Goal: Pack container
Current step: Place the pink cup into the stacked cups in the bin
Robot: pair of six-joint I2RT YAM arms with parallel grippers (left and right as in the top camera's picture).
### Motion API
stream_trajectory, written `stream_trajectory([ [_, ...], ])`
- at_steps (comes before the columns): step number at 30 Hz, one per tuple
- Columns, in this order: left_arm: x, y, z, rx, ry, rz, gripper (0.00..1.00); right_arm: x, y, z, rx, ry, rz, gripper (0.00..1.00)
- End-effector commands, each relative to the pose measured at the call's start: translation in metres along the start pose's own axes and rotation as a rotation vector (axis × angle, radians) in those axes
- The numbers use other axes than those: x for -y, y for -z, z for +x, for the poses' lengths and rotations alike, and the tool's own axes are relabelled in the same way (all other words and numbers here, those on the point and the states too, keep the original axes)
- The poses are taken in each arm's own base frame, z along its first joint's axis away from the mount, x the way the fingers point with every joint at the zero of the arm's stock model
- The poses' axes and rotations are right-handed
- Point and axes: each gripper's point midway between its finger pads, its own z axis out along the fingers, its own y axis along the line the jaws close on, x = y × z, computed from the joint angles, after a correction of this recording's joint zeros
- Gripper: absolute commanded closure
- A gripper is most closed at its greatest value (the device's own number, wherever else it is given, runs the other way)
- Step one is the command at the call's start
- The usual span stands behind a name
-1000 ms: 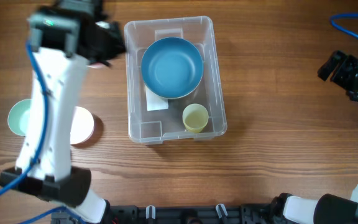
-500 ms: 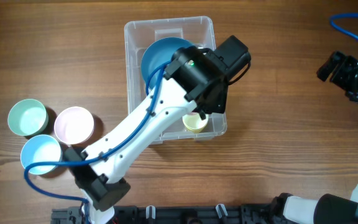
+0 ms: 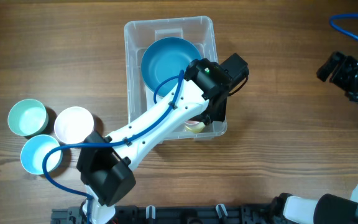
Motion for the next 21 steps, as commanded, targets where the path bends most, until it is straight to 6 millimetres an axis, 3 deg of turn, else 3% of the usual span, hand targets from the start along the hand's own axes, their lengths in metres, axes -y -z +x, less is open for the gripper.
stream_trajectory([
  [1, 0.006, -0.003, -0.004, 0.011, -0.035, 0.024, 0.96, -0.003, 0.003, 0.002, 0.004, 0.011, -0.017, 0.0],
  [6, 0.008, -0.003, -0.007, 0.024, -0.049, 0.034, 0.96, -0.003, 0.003, 0.002, 0.003, 0.011, -0.017, 0.0],
  [7, 0.008, -0.003, -0.007, 0.024, -0.049, 0.033, 0.89, -0.003, 0.003, 0.002, 0.003, 0.011, -0.017, 0.0],
  [8, 0.008, -0.003, -0.007, 0.024, -0.049, 0.033, 0.68, -0.003, 0.003, 0.002, 0.003, 0.011, -0.017, 0.0],
  [9, 0.008, -0.003, -0.007, 0.022, -0.049, 0.032, 0.56, -0.003, 0.003, 0.002, 0.003, 0.011, -0.017, 0.0],
  [11, 0.007, -0.003, -0.006, 0.019, -0.047, 0.029, 0.47, -0.003, 0.003, 0.002, 0.003, 0.011, -0.017, 0.0],
  [15, -0.014, 0.01, -0.02, 0.05, 0.01, 0.029, 0.45, -0.003, 0.003, 0.002, 0.003, 0.012, -0.017, 0.0],
  [17, -0.045, 0.031, -0.035, 0.107, 0.082, 0.019, 0.45, -0.003, 0.003, 0.002, 0.004, 0.015, -0.017, 0.0],
  [20, -0.122, 0.072, -0.054, 0.211, 0.252, -0.035, 0.43, -0.006, 0.003, 0.003, 0.0, 0.032, -0.035, 0.02],
  [21, -0.161, 0.089, -0.058, 0.245, 0.331, -0.043, 0.42, -0.024, 0.004, 0.007, -0.016, 0.104, -0.119, 0.06],
])
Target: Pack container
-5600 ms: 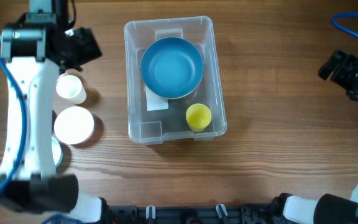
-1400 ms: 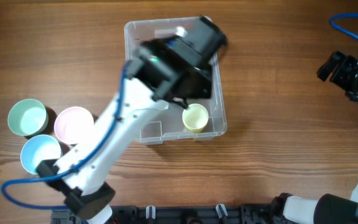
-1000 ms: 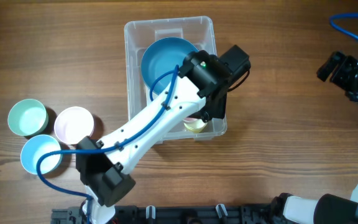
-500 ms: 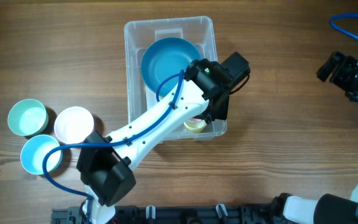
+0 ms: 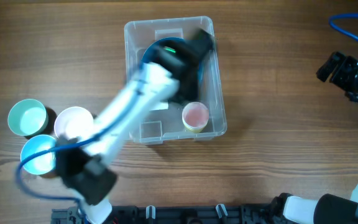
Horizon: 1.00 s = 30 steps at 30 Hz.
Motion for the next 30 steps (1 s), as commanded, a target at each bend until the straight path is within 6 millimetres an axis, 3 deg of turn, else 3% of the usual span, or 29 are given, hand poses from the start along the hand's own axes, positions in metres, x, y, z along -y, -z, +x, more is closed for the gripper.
stream_trajectory([
  [1, -0.117, 0.071, -0.04, 0.192, 0.26, -0.037, 0.42, -0.032, 0.004, 0.01, -0.022, 0.131, -0.149, 0.11],
  [3, -0.167, 0.084, -0.048, 0.226, 0.376, -0.056, 0.41, -0.046, -0.002, 0.018, -0.045, 0.182, -0.176, 0.21],
  [5, -0.221, 0.089, -0.051, 0.235, 0.524, -0.086, 0.42, -0.064, -0.02, 0.037, -0.097, 0.249, -0.195, 0.32],
  [7, -0.246, 0.084, -0.051, 0.204, 0.565, -0.055, 0.43, -0.077, -0.044, 0.061, -0.161, 0.293, -0.205, 0.4],
  [11, -0.278, 0.073, -0.05, 0.165, 0.616, -0.048, 0.44, -0.105, -0.088, 0.111, -0.25, 0.416, -0.233, 0.54],
  [16, -0.287, 0.068, -0.048, 0.151, 0.627, -0.057, 0.43, -0.139, -0.106, 0.153, -0.308, 0.515, -0.261, 0.57],
  [20, -0.288, 0.068, -0.047, 0.149, 0.623, -0.058, 0.43, -0.148, -0.116, 0.175, -0.376, 0.553, -0.24, 0.56],
  [26, -0.288, 0.068, -0.048, 0.15, 0.623, -0.058, 0.43, -0.151, -0.132, 0.189, -0.442, 0.57, -0.222, 0.55],
  [30, -0.288, 0.068, -0.048, 0.15, 0.623, -0.058, 0.43, -0.162, -0.129, 0.195, -0.463, 0.611, -0.307, 0.53],
])
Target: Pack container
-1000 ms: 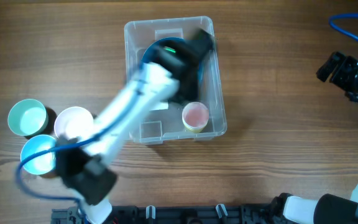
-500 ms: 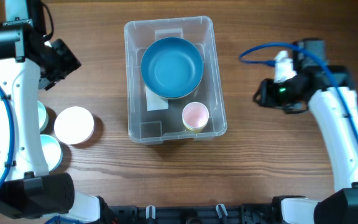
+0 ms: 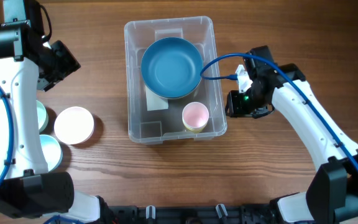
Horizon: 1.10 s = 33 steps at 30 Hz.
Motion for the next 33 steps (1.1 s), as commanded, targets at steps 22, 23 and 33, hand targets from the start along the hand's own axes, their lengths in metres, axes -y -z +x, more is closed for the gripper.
stream_trajectory([
  [22, -0.025, 0.001, 0.045, -0.189, -0.016, -0.103, 0.38, 0.102, 0.101, -0.088, 0.359, -0.175, 0.357, 0.01],
  [23, -0.028, 0.002, 0.051, -0.202, -0.019, -0.108, 0.38, 0.102, 0.1, -0.087, 0.353, -0.169, 0.341, 0.0],
  [33, -0.044, -0.026, 0.151, -0.053, -0.018, 0.043, 0.23, 0.106, 0.099, -0.081, 0.327, -0.179, 0.323, 0.0],
])
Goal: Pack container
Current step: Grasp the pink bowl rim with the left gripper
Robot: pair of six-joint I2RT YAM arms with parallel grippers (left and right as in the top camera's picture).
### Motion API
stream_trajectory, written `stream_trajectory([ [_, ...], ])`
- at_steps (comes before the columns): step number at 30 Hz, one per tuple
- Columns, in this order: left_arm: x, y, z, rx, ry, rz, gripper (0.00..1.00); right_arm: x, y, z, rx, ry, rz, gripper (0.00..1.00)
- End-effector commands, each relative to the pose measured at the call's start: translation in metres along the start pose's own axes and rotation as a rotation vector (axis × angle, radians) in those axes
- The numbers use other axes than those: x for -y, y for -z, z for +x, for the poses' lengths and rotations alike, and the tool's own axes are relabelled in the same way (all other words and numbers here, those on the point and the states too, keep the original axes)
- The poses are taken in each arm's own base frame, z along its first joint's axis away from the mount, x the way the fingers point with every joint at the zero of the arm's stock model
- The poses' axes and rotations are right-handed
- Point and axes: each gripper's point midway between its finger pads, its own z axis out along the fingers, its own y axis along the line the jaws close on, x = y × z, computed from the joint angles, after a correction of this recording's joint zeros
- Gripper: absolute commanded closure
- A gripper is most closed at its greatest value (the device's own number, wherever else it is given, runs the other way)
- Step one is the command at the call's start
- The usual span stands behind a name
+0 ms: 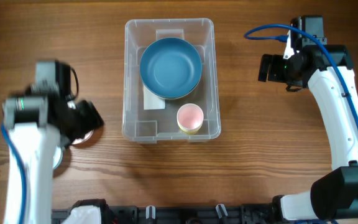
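The clear plastic container (169,22) stands in the middle of the table. Inside it, a blue bowl (170,67) fills the back half. A pink cup (190,117) stands upright in the front right corner. My left gripper (87,118) is blurred, left of the container, over a pale cup (83,136) of which only an edge shows. My right gripper (270,68) hangs to the right of the container, well apart from it. Neither gripper's jaws can be made out.
The left arm (33,149) covers the spot where the loose cups stand; a light blue rim (57,159) peeks out beside it. A white label (154,102) lies on the container floor under the bowl.
My right gripper has left the container's right wall and is now farther right and back. The left gripper has come from the far back left down over the cups. The container sits slightly more to the left.
At first my left gripper was inside the container's front right corner. Then it was drawn away and the pink cup stood there alone. Later the left arm was at the far left and the right gripper beside the container's wall. Now both are clear of the container.
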Motion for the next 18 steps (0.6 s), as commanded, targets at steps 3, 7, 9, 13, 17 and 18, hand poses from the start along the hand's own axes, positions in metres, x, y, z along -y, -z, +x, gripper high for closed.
stream_trajectory([
  [3, -0.001, -0.047, -0.004, 0.094, 0.058, 0.068, 0.18, -0.001, 0.0, -0.001, -0.008, 0.011, -0.01, 0.01],
  [7, -0.008, -0.095, -0.028, 0.008, 0.109, -0.007, 0.15, -0.001, 0.0, 0.004, -0.027, 0.013, -0.007, 0.0],
  [9, -0.012, -0.115, -0.033, -0.033, 0.131, -0.034, 0.16, 0.0, 0.0, 0.005, -0.032, 0.013, -0.006, 0.01],
  [13, -0.015, -0.157, -0.037, -0.113, 0.121, -0.079, 0.15, 0.0, 0.0, 0.005, -0.034, 0.013, -0.006, 0.0],
  [17, -0.021, -0.182, -0.036, -0.153, 0.121, -0.126, 0.19, 0.0, 0.0, 0.007, -0.041, 0.013, -0.005, 0.01],
  [18, -0.021, -0.184, -0.037, -0.151, 0.12, -0.129, 0.25, 0.0, 0.0, 0.008, -0.043, 0.013, -0.004, 0.01],
])
